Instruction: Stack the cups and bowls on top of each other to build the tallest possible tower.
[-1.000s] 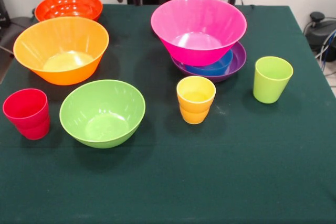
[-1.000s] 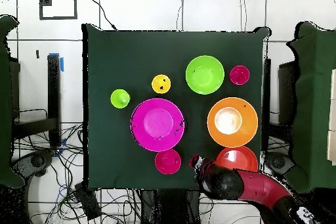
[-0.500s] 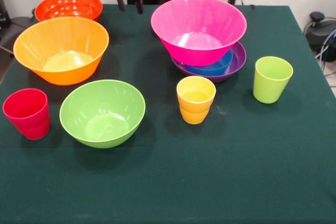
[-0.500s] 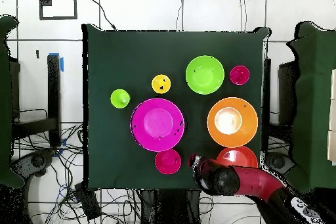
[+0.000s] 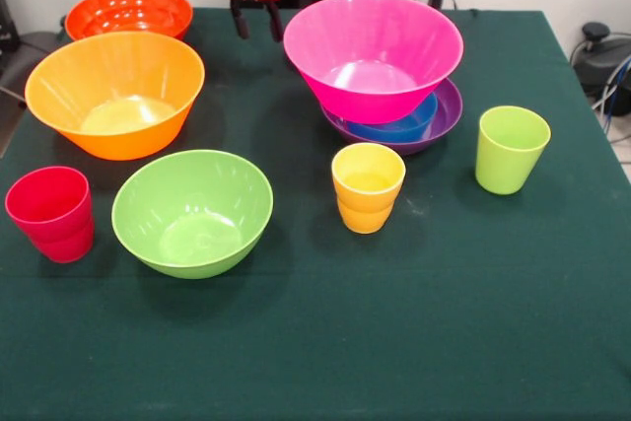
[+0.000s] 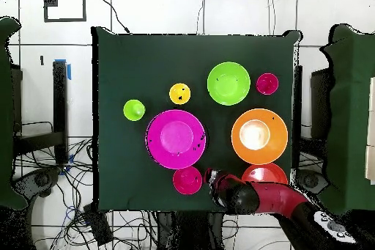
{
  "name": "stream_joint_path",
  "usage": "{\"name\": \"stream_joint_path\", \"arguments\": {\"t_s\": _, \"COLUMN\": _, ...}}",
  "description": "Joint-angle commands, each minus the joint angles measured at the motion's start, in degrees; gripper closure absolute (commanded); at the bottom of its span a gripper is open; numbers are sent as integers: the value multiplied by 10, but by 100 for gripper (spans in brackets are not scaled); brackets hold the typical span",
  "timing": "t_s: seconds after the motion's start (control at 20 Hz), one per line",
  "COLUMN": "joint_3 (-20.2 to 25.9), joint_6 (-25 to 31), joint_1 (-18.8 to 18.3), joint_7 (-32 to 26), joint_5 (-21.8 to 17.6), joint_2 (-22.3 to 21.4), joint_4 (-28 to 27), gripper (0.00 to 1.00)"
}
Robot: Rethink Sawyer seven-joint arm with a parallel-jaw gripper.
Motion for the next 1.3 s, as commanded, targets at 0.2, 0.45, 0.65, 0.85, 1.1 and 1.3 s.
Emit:
{"name": "stream_joint_path", "arguments": {"t_s": 0.2, "joint_3": -10, "joint_6": -34, "joint_1": 78, "joint_7": 46, "joint_5": -1, "joint_2": -5, "joint_4": -43, "gripper": 0}}
{"name": "stream_joint_path", "arguments": {"t_s": 0.45, "joint_3": -8, "joint_6": -15, "joint_1": 94, "joint_7": 52, "joint_5": 24, "joint_2": -42, "joint_4": -18, "gripper": 0}}
{"name": "stream_joint_path", "arguments": {"t_s": 0.65, "joint_3": -19, "joint_6": -24, "joint_1": 111, "joint_7": 63, "joint_5": 30, "joint_2": -44, "joint_4": -14, "gripper": 0}}
{"name": "stream_joint_path", "arguments": {"t_s": 0.85, "joint_3": -24, "joint_6": -25, "joint_1": 124, "joint_7": 67, "joint_5": 40, "joint_2": -39, "joint_4": -23, "gripper": 0}}
{"name": "stream_joint_path", "arguments": {"t_s": 1.1, "joint_3": -27, "joint_6": -21, "joint_1": 134, "joint_7": 69, "joint_5": 51, "joint_2": -52, "joint_4": -15, "gripper": 0}}
{"name": "stream_joint_path", "arguments": {"t_s": 1.3, "joint_3": -34, "joint_6": -25, "joint_1": 147, "joint_7": 73, "joint_5": 59, "joint_2": -50, "joint_4": -16, "gripper": 0}}
